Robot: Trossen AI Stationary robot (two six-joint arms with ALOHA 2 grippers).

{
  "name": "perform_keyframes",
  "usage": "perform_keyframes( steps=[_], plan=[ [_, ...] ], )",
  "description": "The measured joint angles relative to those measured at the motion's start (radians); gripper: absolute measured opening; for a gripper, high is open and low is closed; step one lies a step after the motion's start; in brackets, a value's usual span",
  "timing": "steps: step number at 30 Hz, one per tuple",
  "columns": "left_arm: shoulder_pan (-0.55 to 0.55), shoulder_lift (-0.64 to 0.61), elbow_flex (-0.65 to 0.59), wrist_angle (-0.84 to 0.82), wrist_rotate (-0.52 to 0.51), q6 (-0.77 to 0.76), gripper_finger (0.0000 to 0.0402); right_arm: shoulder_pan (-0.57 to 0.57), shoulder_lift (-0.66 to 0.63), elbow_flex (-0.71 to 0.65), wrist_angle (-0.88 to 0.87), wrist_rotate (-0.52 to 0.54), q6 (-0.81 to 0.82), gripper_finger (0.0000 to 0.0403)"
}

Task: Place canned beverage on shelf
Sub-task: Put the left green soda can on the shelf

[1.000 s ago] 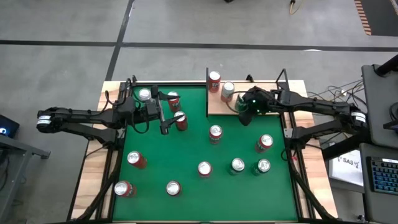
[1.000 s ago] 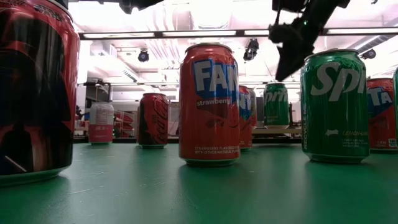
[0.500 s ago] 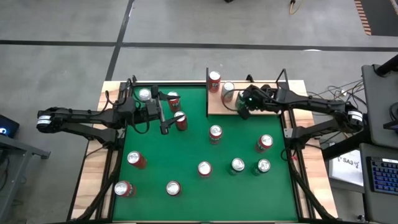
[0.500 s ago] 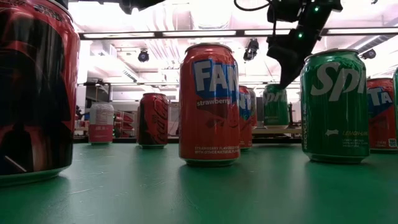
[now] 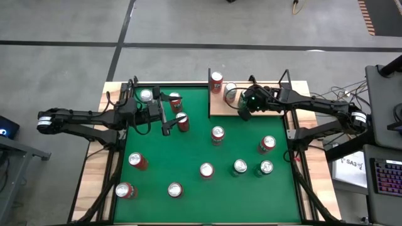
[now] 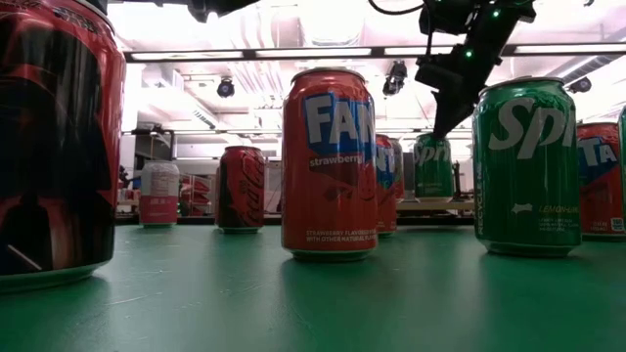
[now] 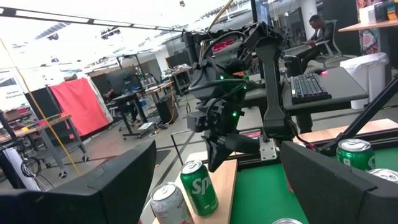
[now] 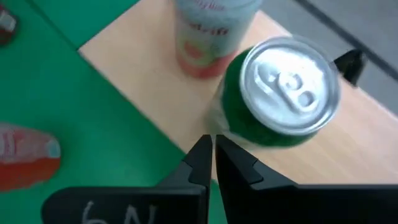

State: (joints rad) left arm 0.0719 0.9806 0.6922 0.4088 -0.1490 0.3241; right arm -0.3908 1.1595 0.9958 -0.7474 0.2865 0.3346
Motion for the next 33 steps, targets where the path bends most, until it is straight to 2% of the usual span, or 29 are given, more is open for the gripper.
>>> perform_keyframes(
  steps=[6,14,33],
  plan=[
    [0.000,0.000,0.000,0.000,0.000,0.000,0.0327,-0.021,0.009,-0.001,0.006,0.081,-0.041,0.0013],
    [0.000,0.000,0.000,0.000,0.000,0.000,0.0327,-0.048,0.048,-0.001,0.027,0.079,-0.082,0.0013],
    [0.000,0.000,0.000,-0.007,0.000,0.000,0.0327,-0.048,0.048,-0.001,0.020,0.045,-0.066,0.0013]
  ],
)
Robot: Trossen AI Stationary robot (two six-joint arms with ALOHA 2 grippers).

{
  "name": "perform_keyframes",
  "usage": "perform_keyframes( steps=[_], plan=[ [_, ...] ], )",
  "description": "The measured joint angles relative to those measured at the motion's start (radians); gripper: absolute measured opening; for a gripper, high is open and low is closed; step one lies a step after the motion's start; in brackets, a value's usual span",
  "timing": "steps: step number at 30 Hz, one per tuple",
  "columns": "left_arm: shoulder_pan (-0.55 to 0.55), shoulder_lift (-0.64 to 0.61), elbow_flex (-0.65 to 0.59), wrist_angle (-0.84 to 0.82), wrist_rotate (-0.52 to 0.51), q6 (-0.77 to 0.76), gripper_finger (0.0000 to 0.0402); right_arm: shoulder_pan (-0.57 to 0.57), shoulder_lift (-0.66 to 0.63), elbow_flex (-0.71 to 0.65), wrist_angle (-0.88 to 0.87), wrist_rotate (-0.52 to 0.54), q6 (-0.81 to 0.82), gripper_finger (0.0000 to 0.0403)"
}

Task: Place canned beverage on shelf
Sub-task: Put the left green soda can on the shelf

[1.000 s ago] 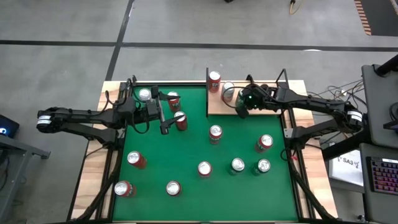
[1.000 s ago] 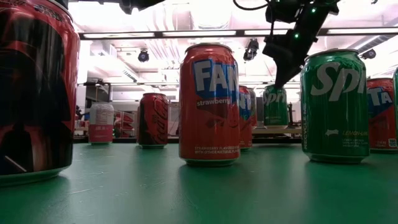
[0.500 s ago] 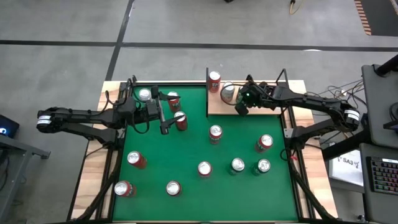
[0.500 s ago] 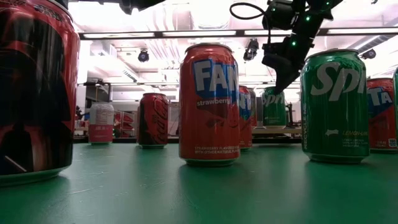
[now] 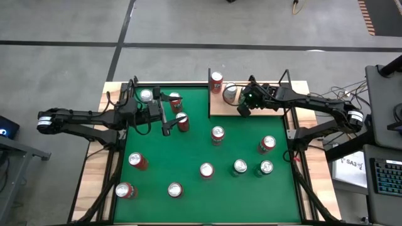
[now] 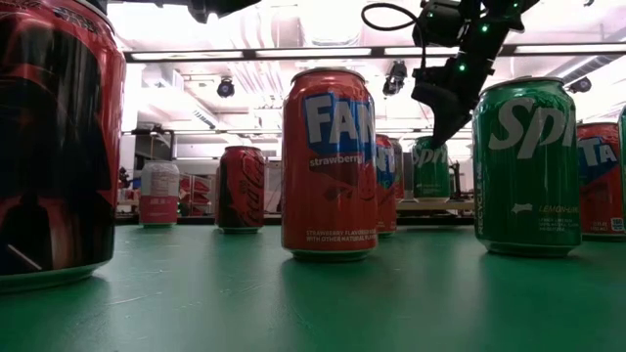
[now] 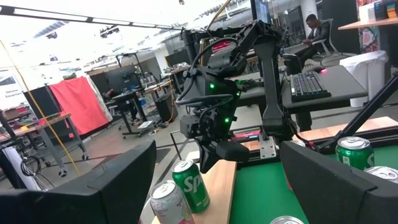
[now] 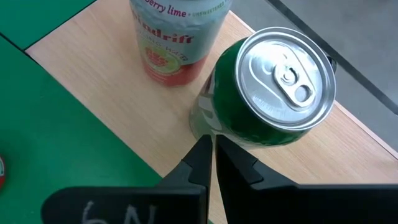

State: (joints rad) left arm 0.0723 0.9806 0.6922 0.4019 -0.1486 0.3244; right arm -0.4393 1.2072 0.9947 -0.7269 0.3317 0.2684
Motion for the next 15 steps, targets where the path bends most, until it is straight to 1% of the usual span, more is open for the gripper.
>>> perform_keyframes(
  steps=[15],
  plan=[
    [0.000,0.000,0.000,0.000,0.000,0.000,0.0327,-0.003,0.000,0.000,0.005,0.013,-0.013,0.0013]
  ],
)
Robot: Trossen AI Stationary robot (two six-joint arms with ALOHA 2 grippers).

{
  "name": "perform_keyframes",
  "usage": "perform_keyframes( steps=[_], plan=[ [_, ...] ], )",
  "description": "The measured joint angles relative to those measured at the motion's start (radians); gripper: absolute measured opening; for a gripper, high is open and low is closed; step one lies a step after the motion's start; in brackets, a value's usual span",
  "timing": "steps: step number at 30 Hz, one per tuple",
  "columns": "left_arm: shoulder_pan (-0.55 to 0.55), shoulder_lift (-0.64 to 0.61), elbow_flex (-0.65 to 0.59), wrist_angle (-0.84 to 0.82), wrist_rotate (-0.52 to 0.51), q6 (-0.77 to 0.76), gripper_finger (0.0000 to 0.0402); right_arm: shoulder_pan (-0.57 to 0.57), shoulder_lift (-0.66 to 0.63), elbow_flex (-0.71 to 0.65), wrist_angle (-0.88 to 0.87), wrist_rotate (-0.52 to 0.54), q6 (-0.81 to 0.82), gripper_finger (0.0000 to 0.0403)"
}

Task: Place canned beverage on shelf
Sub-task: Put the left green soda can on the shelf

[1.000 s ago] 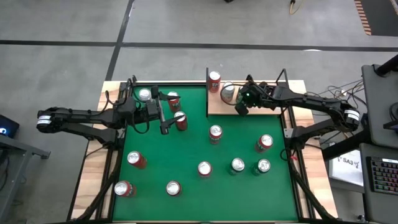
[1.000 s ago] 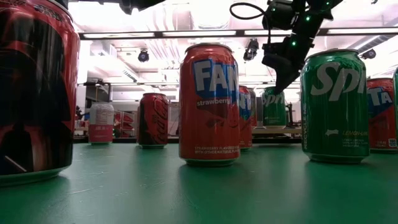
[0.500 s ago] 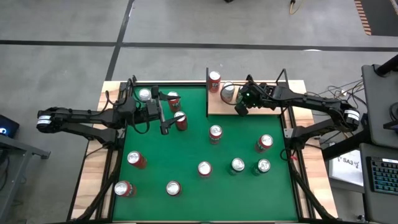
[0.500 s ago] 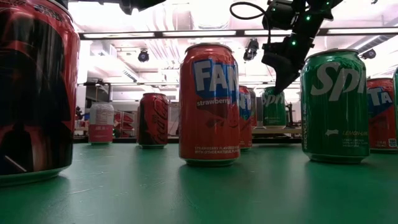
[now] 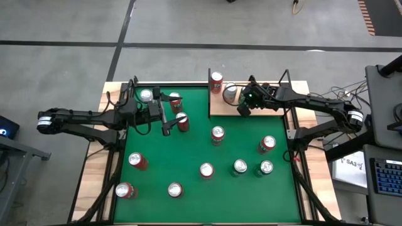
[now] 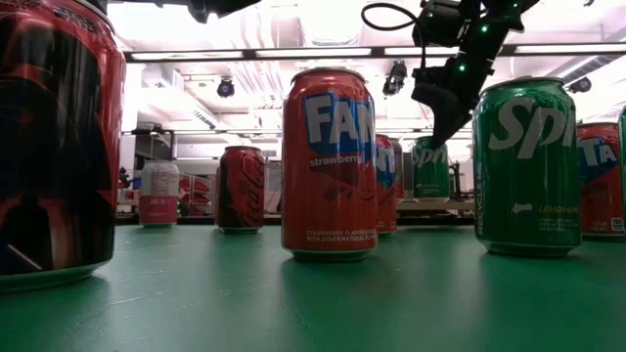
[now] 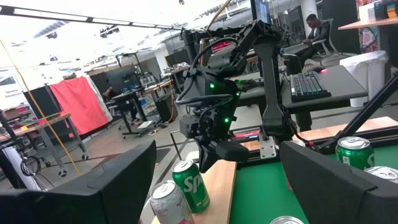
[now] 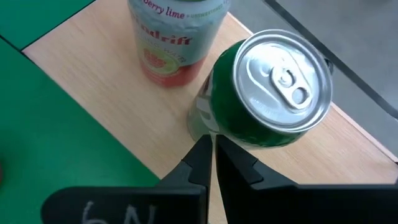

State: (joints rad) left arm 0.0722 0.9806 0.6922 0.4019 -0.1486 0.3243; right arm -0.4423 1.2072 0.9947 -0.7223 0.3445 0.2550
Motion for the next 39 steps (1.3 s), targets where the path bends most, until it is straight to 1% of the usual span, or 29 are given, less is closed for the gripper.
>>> perform_keyframes(
  steps=[6,13,16,21,23,26,29,36,39],
  plan=[
    [0.000,0.000,0.000,0.000,0.000,0.000,0.0327,-0.041,0.000,0.000,0.003,0.003,-0.031,0.0013],
    [0.000,0.000,0.000,0.001,0.000,0.000,0.0327,-0.069,0.000,0.000,0.002,-0.089,-0.029,0.0013],
    [0.000,0.000,0.000,0.001,0.000,0.000,0.0326,-0.069,0.000,0.000,0.003,-0.089,-0.028,0.0013],
    [0.000,0.000,0.000,0.001,0.000,0.000,0.0327,-0.069,0.000,0.000,0.005,-0.035,-0.037,0.0013],
    [0.000,0.000,0.000,0.001,0.000,0.000,0.0327,-0.069,0.000,0.000,0.007,-0.031,-0.039,0.0013],
    [0.000,0.000,0.000,0.001,0.000,0.000,0.0326,-0.069,-0.001,0.000,0.006,-0.038,-0.039,0.0013],
    [0.000,0.000,0.000,0.001,0.000,0.000,0.0327,-0.069,-0.014,0.000,0.001,-0.080,-0.011,0.0013],
    [0.000,0.000,0.000,0.000,0.000,0.000,0.0326,-0.065,-0.041,0.082,0.020,-0.090,0.020,0.0013],
    [0.000,0.000,0.000,0.000,0.000,0.000,0.0327,-0.079,-0.037,0.123,0.033,-0.075,0.018,0.0013]
  ],
)
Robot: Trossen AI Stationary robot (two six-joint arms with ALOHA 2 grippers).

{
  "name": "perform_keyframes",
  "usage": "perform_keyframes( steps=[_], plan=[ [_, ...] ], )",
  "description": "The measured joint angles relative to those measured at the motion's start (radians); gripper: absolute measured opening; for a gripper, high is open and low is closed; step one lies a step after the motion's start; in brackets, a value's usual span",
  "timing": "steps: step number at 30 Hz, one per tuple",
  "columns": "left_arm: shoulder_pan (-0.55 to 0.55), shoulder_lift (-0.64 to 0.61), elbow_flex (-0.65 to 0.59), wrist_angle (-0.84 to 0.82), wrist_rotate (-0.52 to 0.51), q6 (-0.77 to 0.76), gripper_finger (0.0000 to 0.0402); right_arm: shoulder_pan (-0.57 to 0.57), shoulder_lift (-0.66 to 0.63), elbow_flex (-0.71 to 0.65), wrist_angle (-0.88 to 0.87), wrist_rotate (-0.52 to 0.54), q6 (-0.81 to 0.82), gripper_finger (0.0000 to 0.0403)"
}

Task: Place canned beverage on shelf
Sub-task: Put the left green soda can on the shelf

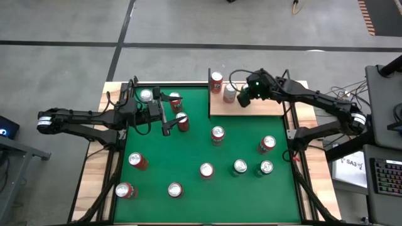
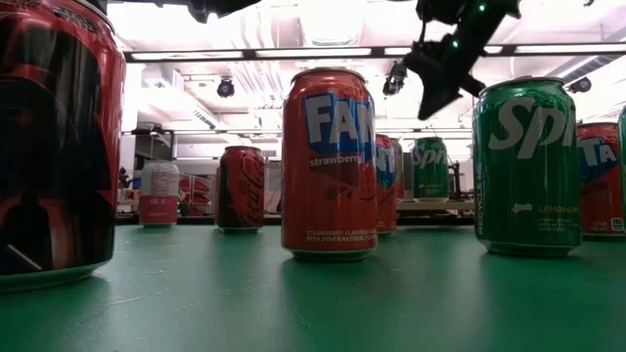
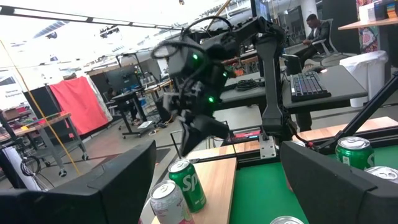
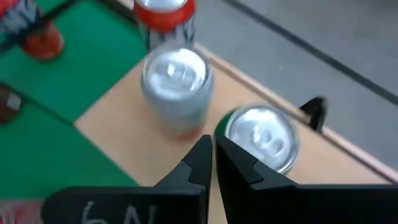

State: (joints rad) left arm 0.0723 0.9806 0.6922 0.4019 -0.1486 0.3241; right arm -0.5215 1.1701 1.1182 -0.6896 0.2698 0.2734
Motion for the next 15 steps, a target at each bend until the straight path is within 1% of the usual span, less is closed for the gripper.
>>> perform_keyframes(
  steps=[6,9,15],
  plan=[
    [0.000,0.000,0.000,0.000,0.000,0.000,0.0327,-0.045,0.046,0.028,-0.003,0.020,-0.005,0.0013],
    [0.000,0.000,0.000,0.000,0.000,0.000,0.0326,-0.065,0.067,0.022,-0.011,0.019,0.035,0.0013],
    [0.000,0.000,0.000,0.000,0.000,0.000,0.0327,-0.065,0.097,0.018,-0.015,0.018,0.058,0.0013]
  ],
)
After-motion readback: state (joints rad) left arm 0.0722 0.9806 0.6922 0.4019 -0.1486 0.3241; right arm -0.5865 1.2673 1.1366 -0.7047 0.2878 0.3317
